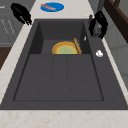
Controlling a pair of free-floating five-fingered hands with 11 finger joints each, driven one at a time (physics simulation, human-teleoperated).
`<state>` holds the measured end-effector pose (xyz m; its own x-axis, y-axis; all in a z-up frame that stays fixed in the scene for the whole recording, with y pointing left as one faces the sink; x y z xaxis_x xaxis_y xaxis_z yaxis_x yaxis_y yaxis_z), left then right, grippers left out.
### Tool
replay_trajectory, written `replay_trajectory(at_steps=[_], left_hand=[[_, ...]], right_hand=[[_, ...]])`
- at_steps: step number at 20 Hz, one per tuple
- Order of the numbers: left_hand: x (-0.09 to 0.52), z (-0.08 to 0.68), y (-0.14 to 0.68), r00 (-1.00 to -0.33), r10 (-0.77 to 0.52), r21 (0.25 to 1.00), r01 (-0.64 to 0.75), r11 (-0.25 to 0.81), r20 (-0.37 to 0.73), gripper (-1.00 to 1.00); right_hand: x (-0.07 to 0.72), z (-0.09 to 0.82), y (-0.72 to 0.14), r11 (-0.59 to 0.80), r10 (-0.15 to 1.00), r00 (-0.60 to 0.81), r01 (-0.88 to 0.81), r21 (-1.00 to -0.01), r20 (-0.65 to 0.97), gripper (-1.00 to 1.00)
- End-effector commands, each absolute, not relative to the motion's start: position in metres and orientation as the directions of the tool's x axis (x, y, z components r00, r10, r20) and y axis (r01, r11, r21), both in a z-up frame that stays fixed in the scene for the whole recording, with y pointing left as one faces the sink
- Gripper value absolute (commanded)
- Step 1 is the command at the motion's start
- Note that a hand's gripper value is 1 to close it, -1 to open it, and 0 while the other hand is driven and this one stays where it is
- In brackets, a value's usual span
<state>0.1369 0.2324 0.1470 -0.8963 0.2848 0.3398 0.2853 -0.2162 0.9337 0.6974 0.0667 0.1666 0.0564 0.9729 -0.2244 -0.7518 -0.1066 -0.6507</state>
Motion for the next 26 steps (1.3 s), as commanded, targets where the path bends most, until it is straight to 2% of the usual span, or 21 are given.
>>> replay_trajectory(at_steps=[1,3,5,8,14,19,26], left_hand=[[0.137,0.147,0.232,-0.896,0.285,0.934,0.285,-0.216,0.340,0.00],[0.137,0.147,0.232,-0.896,0.285,0.934,0.285,-0.216,0.340,0.00],[0.137,0.147,0.232,-0.896,0.285,0.934,0.285,-0.216,0.340,0.00],[0.137,0.147,0.232,-0.896,0.285,0.934,0.285,-0.216,0.340,0.00],[0.137,0.147,0.232,-0.896,0.285,0.934,0.285,-0.216,0.340,0.00],[0.137,0.147,0.232,-0.896,0.285,0.934,0.285,-0.216,0.340,0.00],[0.137,0.147,0.232,-0.896,0.285,0.934,0.285,-0.216,0.340,0.00]], right_hand=[[0.687,0.167,0.059,-0.025,0.993,0.058,-0.747,-0.664,-0.102,1.00],[0.686,0.165,0.051,-0.006,0.995,0.067,-0.716,-0.698,-0.078,1.00],[0.698,0.163,0.060,-0.070,0.986,0.062,-0.693,-0.717,-0.156,1.00],[0.702,0.163,0.062,-0.047,0.980,0.105,-0.704,-0.709,-0.170,1.00],[0.708,0.183,0.070,-0.107,0.970,0.091,-0.672,-0.733,-0.225,1.00],[0.703,0.183,0.081,-0.147,0.943,0.139,-0.639,-0.755,-0.301,1.00],[0.703,0.172,0.087,-0.168,0.933,0.142,-0.644,-0.747,-0.332,1.00]])
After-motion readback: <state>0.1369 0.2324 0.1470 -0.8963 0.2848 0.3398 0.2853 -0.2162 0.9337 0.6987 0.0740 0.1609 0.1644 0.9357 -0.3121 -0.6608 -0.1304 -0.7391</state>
